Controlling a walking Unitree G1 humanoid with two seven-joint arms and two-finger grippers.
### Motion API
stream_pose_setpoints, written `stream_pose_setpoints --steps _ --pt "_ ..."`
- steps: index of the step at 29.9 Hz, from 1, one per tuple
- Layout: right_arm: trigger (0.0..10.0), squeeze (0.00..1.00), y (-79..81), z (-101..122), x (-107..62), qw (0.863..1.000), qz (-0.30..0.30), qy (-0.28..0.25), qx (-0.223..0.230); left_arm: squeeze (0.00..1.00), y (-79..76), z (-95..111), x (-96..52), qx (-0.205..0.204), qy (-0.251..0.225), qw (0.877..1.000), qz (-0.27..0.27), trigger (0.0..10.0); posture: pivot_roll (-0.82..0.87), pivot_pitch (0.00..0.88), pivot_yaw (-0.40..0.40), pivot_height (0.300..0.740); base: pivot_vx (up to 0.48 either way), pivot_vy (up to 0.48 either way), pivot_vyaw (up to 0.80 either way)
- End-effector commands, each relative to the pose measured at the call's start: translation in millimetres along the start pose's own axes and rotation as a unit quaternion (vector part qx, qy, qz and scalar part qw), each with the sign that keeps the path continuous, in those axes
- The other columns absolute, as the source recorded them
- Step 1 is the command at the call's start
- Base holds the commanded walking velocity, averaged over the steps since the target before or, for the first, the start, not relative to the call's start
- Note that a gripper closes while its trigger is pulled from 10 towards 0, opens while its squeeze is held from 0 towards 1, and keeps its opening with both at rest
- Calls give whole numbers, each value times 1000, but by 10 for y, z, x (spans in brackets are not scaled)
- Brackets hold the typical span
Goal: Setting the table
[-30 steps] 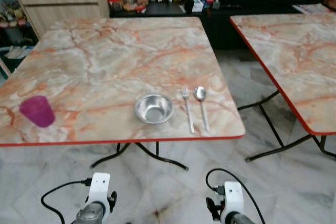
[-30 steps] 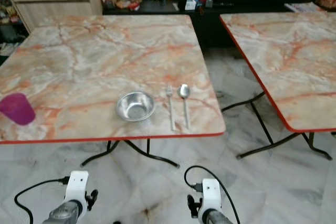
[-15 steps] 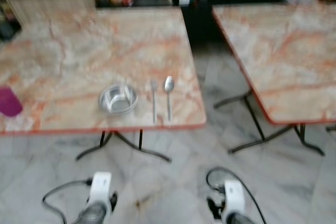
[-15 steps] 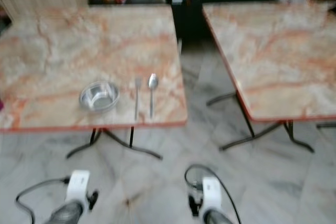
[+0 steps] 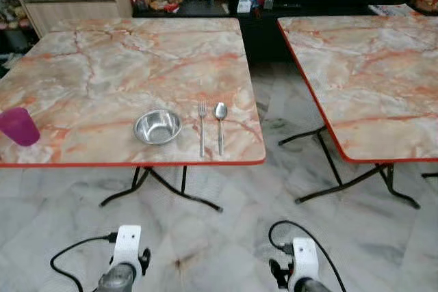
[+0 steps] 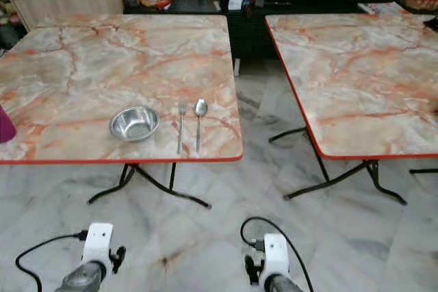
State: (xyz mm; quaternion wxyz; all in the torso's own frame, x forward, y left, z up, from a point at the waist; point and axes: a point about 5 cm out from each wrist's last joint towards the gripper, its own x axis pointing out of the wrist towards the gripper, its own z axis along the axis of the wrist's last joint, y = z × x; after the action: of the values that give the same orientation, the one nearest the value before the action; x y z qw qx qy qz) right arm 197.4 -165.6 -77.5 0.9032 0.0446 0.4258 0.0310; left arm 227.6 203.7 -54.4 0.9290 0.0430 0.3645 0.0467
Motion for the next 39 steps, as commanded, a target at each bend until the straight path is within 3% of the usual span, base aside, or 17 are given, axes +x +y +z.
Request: stream_pose_setpoints --steps 1,17,36,37,39 --pt "10000 0 -26 -10 -5 1000 -4 3 -1 0 -9 -16 -3 -4 4 1000 -1 10000 48 118 -33 740 412 0 0" --pt "10000 0 -9 -42 -9 1000 -3 7 2 0 -2 -26 -7 -5 2 1000 0 10000 48 140 -30 740 405 0 0" --pt "10000 0 27 -68 -8 1000 2 12 -1 0 101 -250 -79 -12 29 999 20 10000 58 146 -30 740 0 0 0" --pt "10000 0 33 -80 -10 1000 3 14 0 0 214 -362 -126 -18 41 998 46 10000 58 149 -26 740 0 0 0" --pt "10000 0 35 -84 -10 1000 3 14 0 0 254 -400 -144 -21 45 997 55 10000 58 149 -26 740 0 0 0"
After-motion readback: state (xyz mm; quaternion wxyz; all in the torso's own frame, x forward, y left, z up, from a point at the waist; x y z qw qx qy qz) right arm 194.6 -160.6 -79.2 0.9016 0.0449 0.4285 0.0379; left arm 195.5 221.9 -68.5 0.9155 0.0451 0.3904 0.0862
